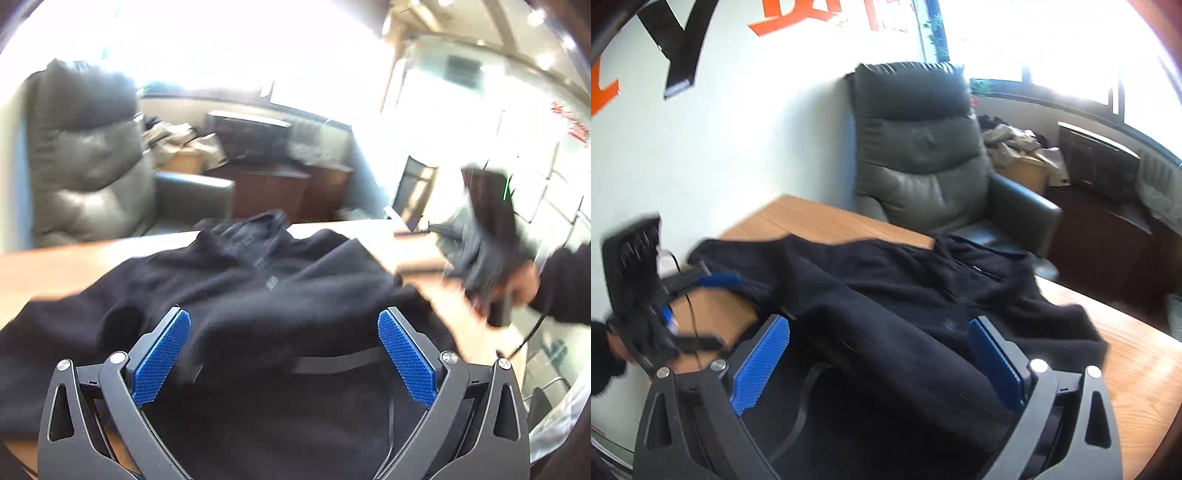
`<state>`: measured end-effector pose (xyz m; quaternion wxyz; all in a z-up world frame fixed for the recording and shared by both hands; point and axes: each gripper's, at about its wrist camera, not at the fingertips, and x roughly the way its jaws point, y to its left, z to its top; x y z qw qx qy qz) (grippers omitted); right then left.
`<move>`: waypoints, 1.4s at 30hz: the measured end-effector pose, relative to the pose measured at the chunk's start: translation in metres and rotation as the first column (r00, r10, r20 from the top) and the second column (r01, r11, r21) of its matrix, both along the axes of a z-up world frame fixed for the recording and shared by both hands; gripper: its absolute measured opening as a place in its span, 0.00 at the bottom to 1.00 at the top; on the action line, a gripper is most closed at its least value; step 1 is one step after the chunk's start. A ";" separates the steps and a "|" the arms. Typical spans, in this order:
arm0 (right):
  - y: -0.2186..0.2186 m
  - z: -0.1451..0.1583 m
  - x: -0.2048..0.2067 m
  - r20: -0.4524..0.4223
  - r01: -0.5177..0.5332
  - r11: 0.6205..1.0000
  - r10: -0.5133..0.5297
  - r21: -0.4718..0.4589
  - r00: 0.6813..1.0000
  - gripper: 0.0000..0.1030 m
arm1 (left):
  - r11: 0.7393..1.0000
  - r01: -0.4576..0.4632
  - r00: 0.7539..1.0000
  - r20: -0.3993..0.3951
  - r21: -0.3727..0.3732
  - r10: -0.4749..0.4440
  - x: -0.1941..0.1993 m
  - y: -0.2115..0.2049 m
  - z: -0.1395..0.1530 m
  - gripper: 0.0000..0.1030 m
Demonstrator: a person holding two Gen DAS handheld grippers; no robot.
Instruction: Fold clothes
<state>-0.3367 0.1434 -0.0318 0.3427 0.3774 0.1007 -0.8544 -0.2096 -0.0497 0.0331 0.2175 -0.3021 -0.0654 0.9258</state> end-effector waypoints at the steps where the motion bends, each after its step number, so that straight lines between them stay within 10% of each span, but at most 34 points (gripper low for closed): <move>1: 0.018 -0.013 -0.003 0.006 0.027 0.998 -0.027 0.056 1.000 0.97 | 1.000 0.002 1.000 -0.006 0.005 -0.002 -0.014 0.005 -0.001 1.00; 8: 0.061 -0.104 -0.008 0.041 0.035 0.952 -0.050 0.304 0.998 0.81 | 0.991 -0.121 0.961 0.244 -0.060 0.133 -0.089 -0.018 -0.085 1.00; 13: 0.093 -0.110 0.006 0.049 0.142 0.943 -0.164 0.302 0.985 0.27 | 0.992 -0.084 0.934 0.341 -0.095 0.112 -0.055 -0.030 -0.120 1.00; 23: 0.105 -0.098 0.021 0.095 0.178 0.934 -0.217 0.308 0.972 0.31 | 0.987 -0.025 0.918 0.388 -0.159 0.086 -0.033 -0.021 -0.108 1.00; 28: 0.103 -0.002 0.019 0.046 0.141 0.986 -0.145 0.087 0.988 0.86 | 0.998 -0.023 0.960 0.277 -0.051 0.036 -0.022 -0.027 -0.075 1.00; 30: 0.088 0.020 0.003 0.045 0.100 0.994 -0.098 -0.040 0.994 0.94 | 0.999 -0.038 0.965 0.261 -0.002 0.038 -0.031 -0.029 -0.074 1.00; 34: 0.040 0.003 -0.054 0.154 0.093 0.980 -0.066 -0.178 0.986 0.94 | 0.992 -0.108 0.898 0.422 -0.063 0.124 -0.047 -0.035 -0.121 0.99; 38: 0.005 -0.086 -0.116 0.332 0.159 0.987 -0.140 -0.031 0.933 0.63 | 0.992 -0.091 0.926 0.358 -0.093 0.118 -0.028 -0.030 -0.120 1.00; 40: 0.014 -0.105 -0.128 0.266 0.219 0.974 -0.227 0.058 0.937 0.40 | 0.991 -0.092 0.934 0.337 -0.100 0.121 -0.023 -0.029 -0.112 1.00; 42: 0.028 -0.102 -0.133 0.157 0.278 0.954 -0.293 0.112 0.943 0.41 | 0.991 -0.086 0.942 0.317 -0.105 0.115 -0.016 -0.028 -0.109 1.00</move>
